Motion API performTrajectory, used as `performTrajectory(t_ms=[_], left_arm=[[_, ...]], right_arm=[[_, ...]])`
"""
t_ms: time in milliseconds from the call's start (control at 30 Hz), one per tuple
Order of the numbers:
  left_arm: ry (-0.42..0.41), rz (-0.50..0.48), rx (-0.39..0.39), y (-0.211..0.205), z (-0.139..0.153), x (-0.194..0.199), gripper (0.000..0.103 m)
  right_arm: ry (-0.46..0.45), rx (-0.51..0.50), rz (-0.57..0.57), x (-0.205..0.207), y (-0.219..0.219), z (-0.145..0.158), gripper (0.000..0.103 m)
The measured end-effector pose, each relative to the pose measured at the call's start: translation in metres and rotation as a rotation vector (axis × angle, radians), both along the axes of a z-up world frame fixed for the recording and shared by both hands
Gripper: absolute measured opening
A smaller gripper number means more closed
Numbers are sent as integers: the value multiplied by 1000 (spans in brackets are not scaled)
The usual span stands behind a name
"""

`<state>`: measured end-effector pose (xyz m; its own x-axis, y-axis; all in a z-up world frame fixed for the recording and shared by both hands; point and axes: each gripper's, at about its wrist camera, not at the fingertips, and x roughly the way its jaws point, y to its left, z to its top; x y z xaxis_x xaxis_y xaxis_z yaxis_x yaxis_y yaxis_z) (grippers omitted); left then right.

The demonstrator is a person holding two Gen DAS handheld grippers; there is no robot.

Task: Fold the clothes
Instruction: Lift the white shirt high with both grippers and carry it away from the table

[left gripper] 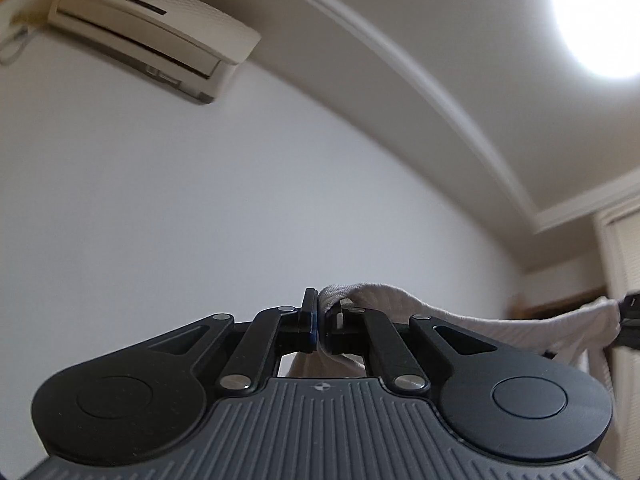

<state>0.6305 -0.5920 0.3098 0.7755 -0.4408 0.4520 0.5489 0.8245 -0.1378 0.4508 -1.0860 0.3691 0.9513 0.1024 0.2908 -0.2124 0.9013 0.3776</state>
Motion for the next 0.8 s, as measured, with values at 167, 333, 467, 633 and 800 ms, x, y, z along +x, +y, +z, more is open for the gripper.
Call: performTrajectory(t_ms=[167, 333, 467, 633, 800], left_arm=[[28, 174, -25, -48, 30, 70, 4], [-74, 430, -34, -109, 68, 126, 4], [-161, 542, -14, -149, 87, 142, 4], [-151, 493, 2, -186, 66, 143, 4], [-217, 476, -31, -214, -23, 104, 5]], right_arm=[[17, 19, 82, 132, -37, 33, 4], [-20, -5, 142, 248, -85, 86, 4], [-87, -49, 183, 299, -118, 113, 4], [-138, -59, 256, 314, -149, 91, 4], [-147, -97, 217, 292, -180, 8, 4]])
